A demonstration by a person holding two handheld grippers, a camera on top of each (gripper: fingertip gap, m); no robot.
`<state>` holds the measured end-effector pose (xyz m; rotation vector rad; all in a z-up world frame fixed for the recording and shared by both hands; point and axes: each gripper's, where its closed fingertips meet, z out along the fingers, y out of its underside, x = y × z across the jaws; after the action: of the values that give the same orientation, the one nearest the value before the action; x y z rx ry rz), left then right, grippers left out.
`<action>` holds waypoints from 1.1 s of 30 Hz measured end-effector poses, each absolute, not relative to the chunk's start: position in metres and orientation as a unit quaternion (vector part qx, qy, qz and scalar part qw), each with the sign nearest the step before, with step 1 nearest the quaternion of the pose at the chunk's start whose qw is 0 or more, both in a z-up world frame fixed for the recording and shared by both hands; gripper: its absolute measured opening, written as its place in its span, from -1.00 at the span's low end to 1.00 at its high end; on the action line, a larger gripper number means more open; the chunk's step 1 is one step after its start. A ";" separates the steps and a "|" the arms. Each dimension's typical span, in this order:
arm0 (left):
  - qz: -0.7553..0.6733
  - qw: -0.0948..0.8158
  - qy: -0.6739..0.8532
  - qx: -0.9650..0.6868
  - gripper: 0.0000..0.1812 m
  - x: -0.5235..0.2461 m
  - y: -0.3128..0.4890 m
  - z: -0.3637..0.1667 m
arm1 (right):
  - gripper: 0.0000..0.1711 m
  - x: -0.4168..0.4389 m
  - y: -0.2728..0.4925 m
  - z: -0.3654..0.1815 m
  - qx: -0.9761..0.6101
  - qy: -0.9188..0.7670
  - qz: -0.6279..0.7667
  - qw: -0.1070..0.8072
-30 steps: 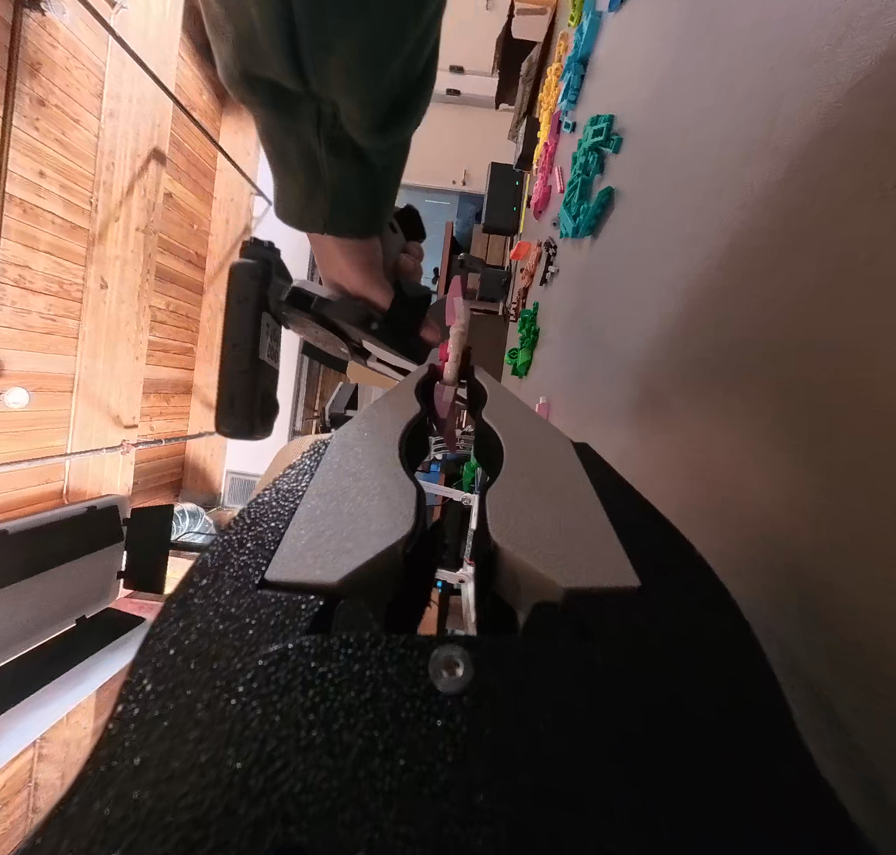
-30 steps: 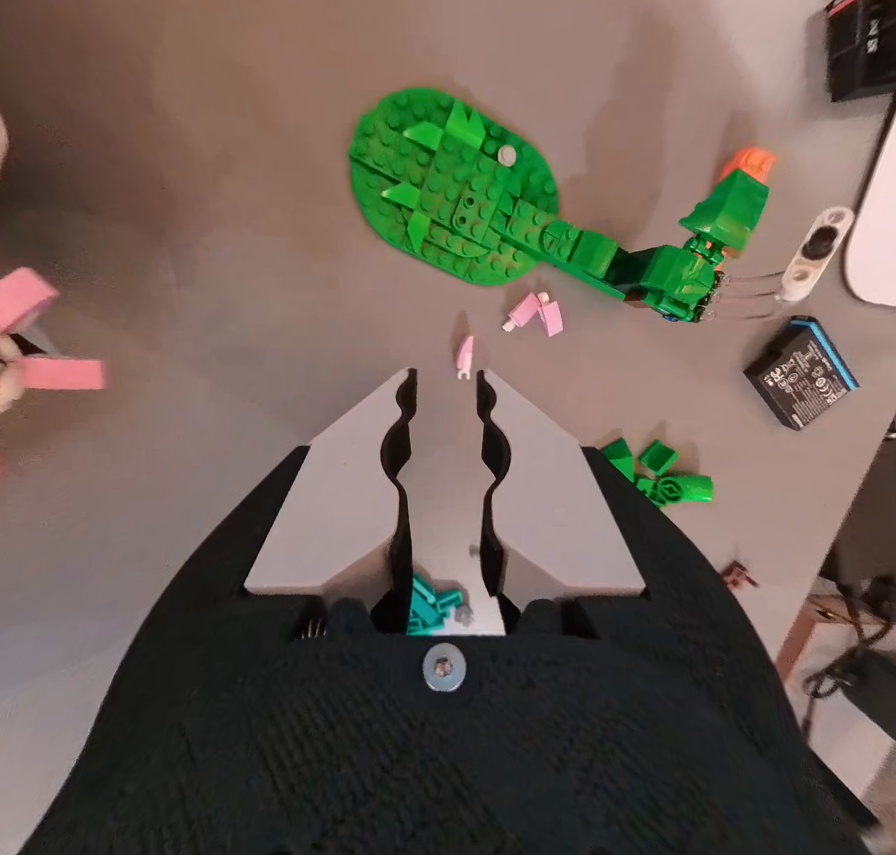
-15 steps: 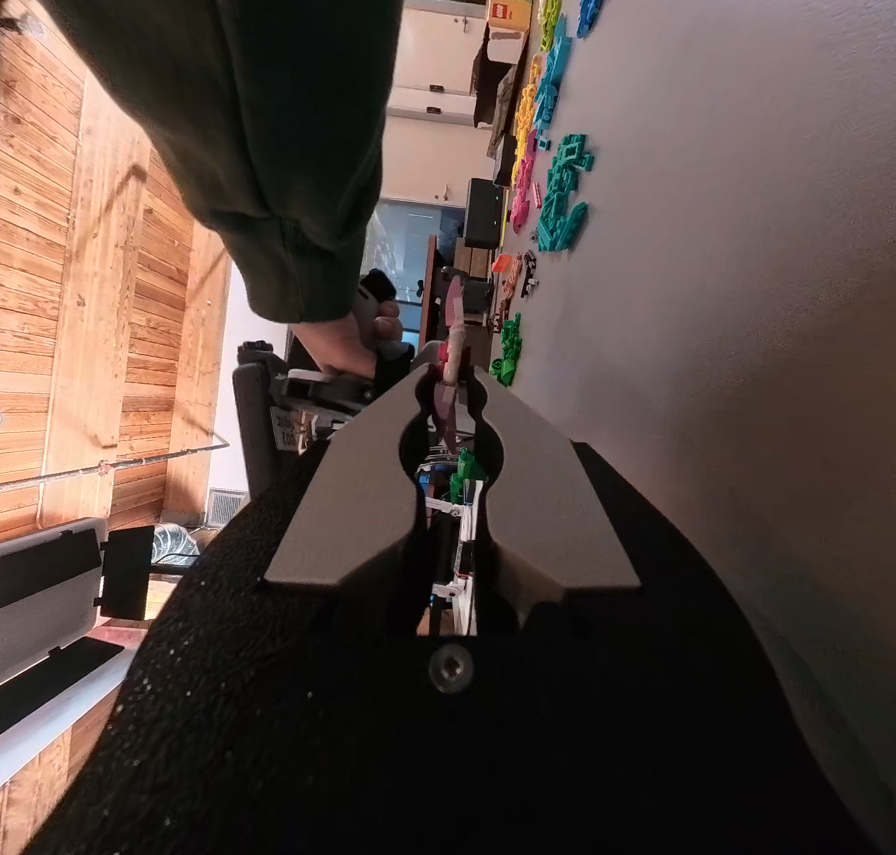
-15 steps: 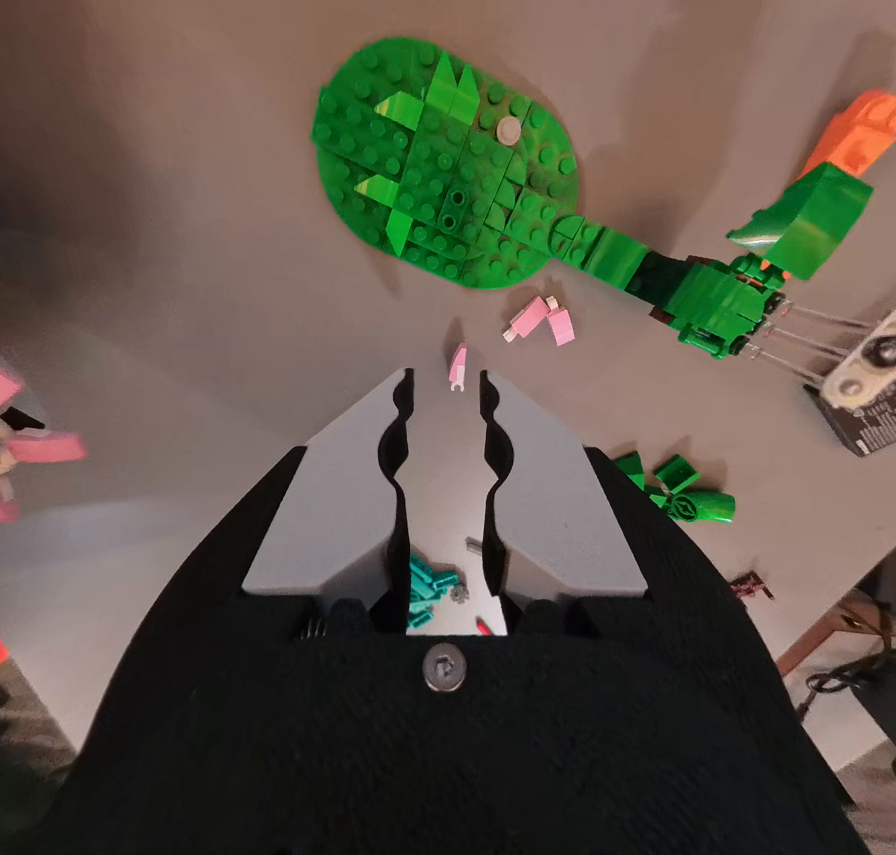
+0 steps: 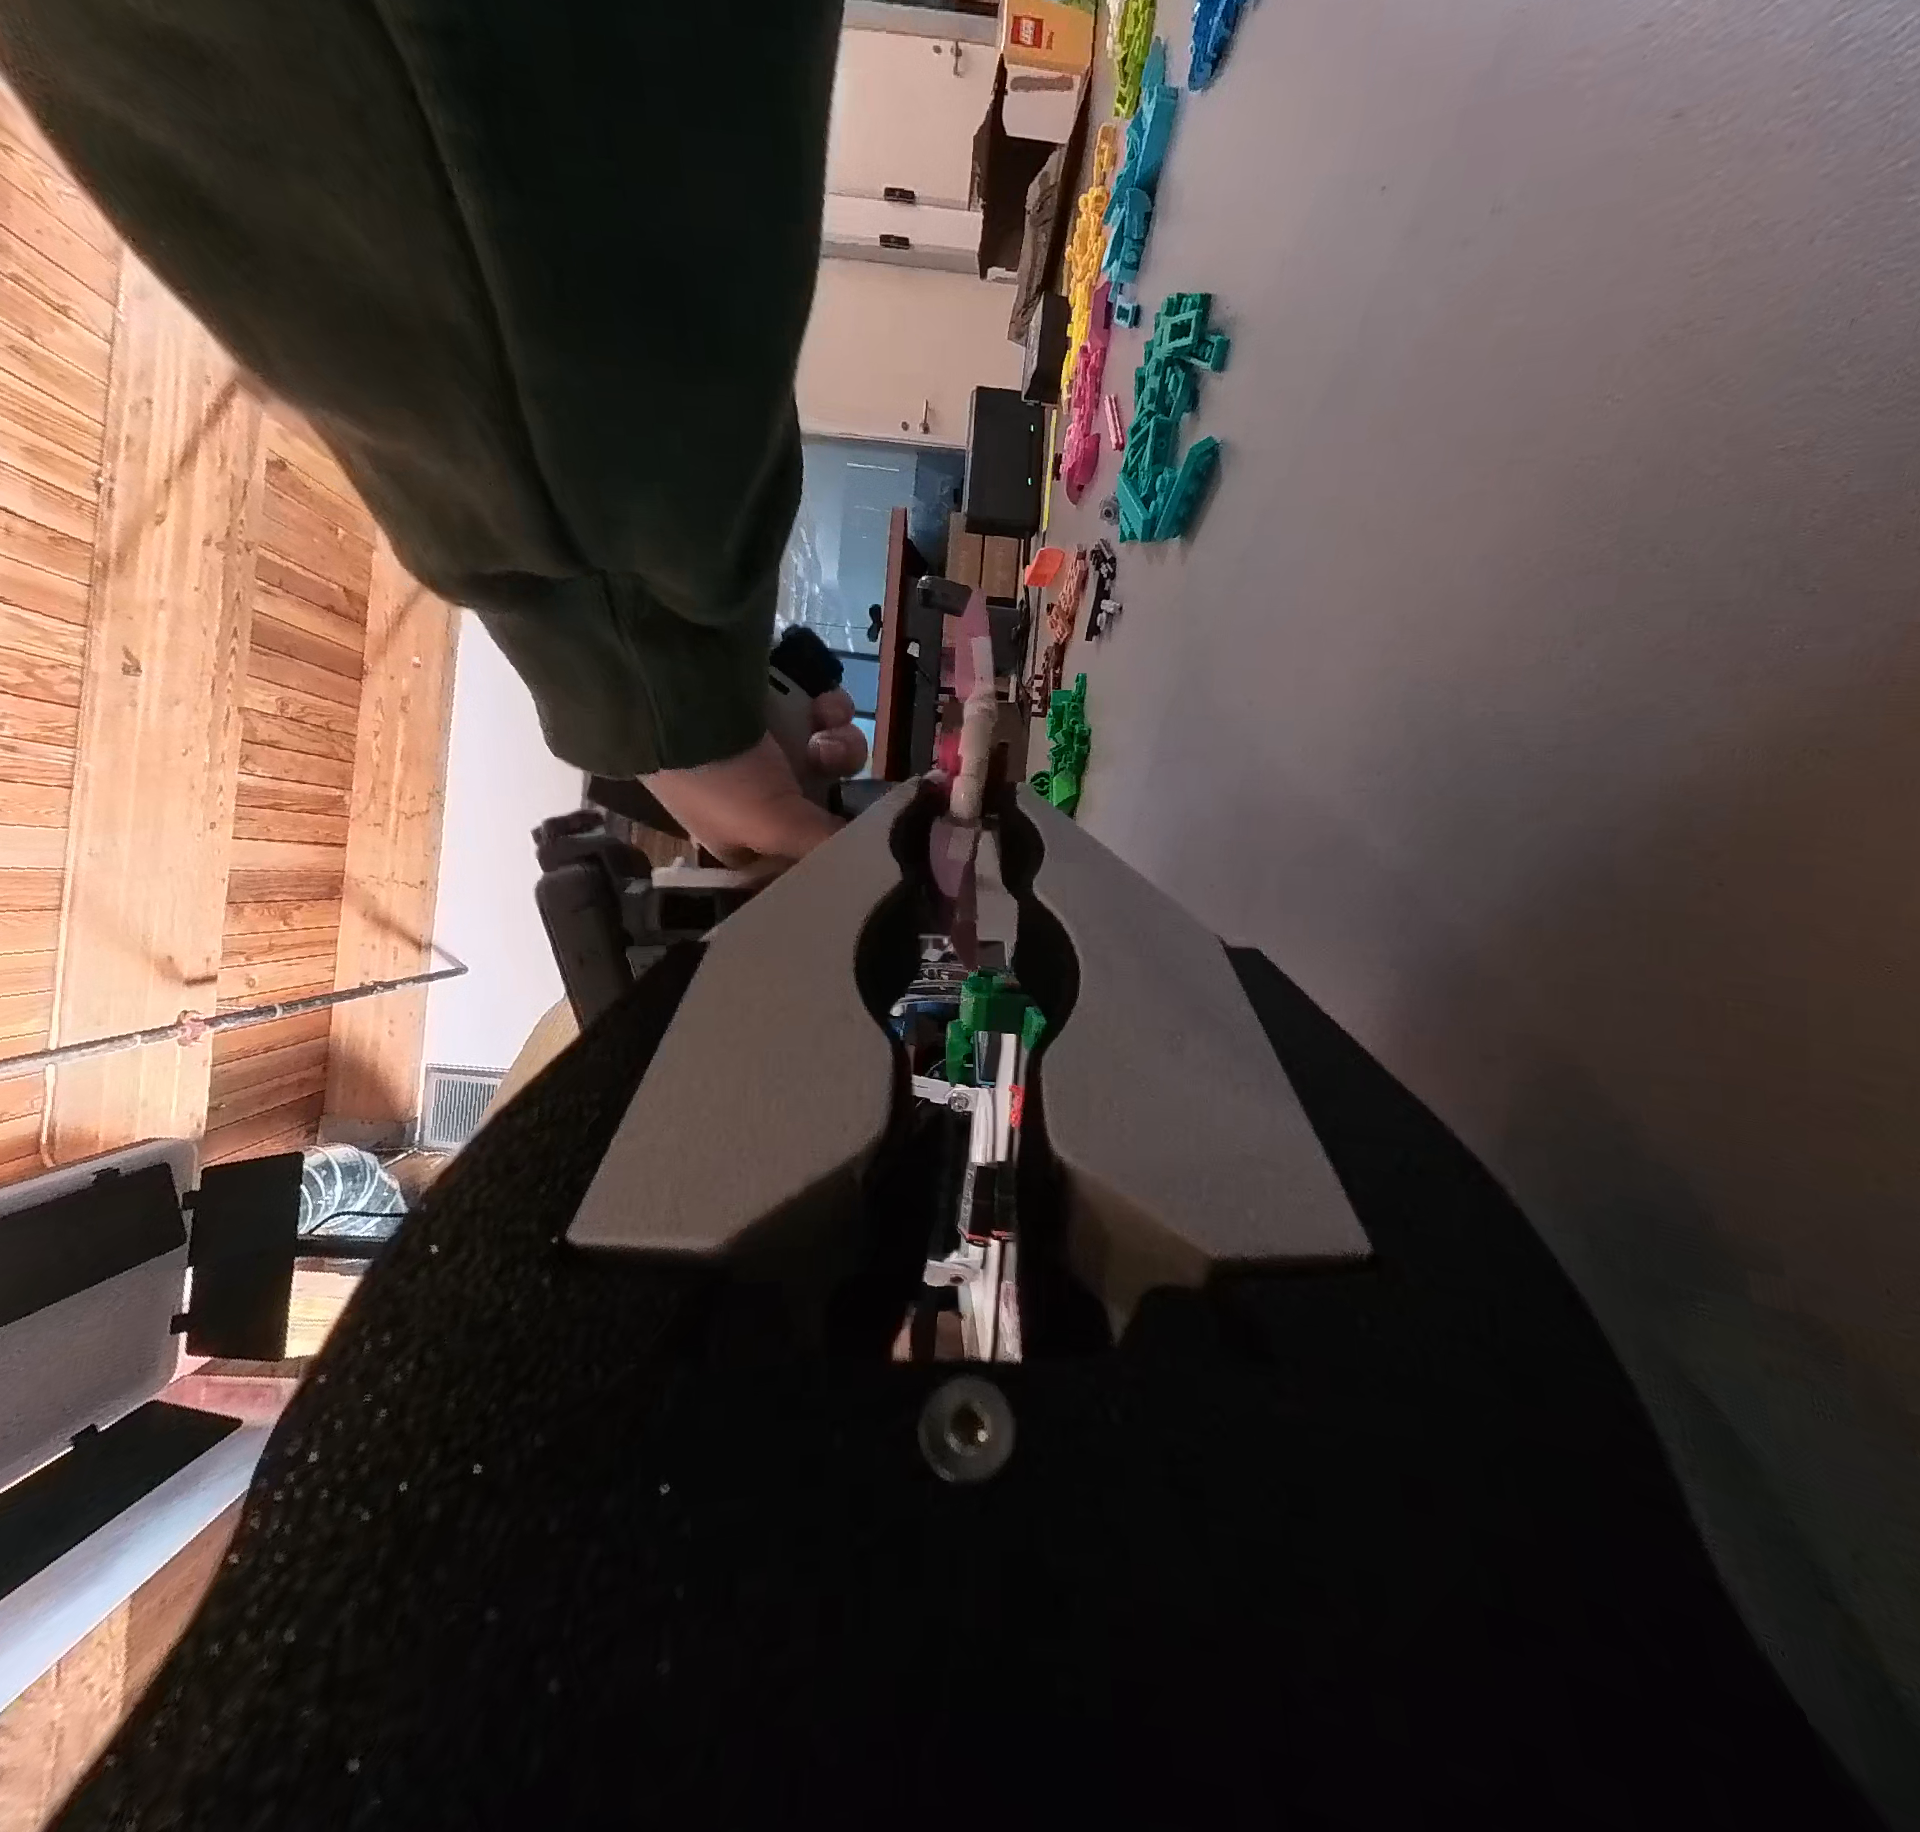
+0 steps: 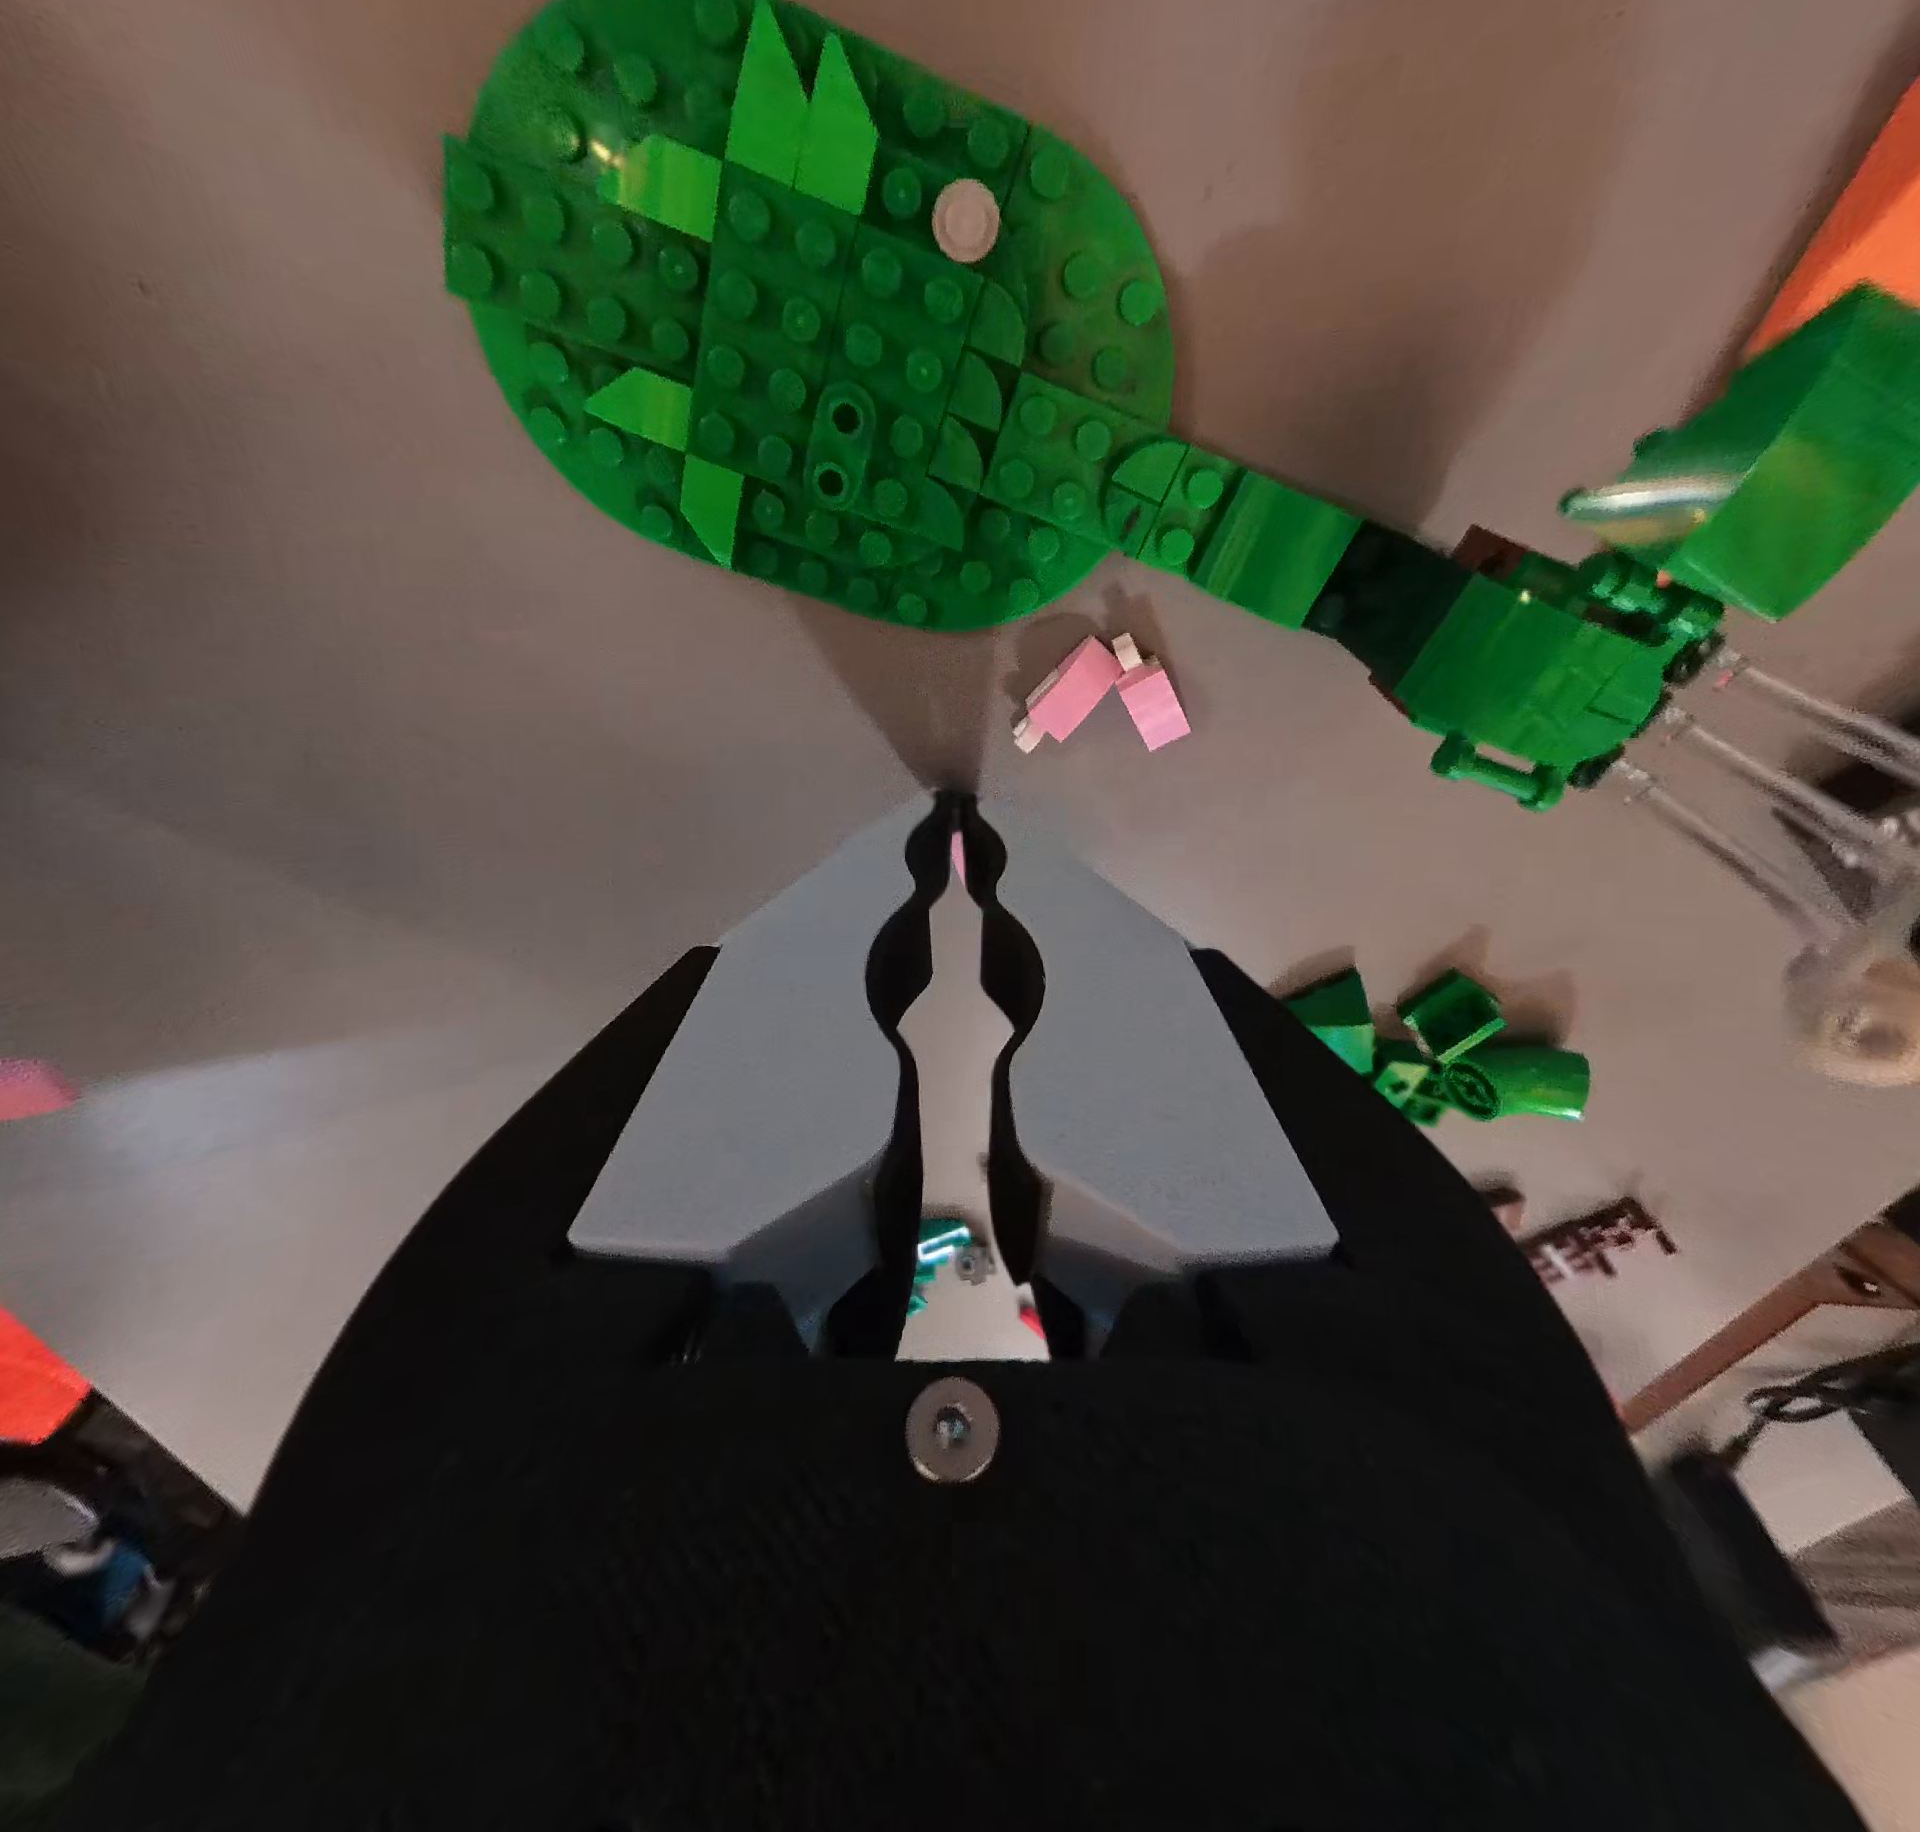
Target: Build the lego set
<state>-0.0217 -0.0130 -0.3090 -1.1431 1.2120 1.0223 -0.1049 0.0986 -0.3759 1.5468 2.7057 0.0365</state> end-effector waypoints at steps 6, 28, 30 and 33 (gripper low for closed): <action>0.430 0.554 0.516 -0.491 -0.90 -0.023 -0.012 -0.312 | -1.00 -0.098 0.083 -0.360 0.563 0.812 -0.141 -0.059; 0.429 0.532 0.541 -0.491 -0.90 -0.018 -0.011 -0.323 | -0.72 -0.100 0.116 -0.371 0.807 0.526 -0.190 -0.190; 0.430 0.531 0.542 -0.489 -0.90 -0.018 -0.011 -0.323 | -0.82 -0.099 0.118 -0.373 0.796 0.542 -0.170 -0.209; 0.430 0.531 0.542 -0.489 -0.91 -0.018 -0.012 -0.323 | -0.82 -0.097 0.117 -0.373 0.767 0.580 -0.158 -0.224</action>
<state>-0.0182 -0.0117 -0.3231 -1.1664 1.2932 1.0265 -0.0972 0.1167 -0.3726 2.8277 2.1403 -0.5836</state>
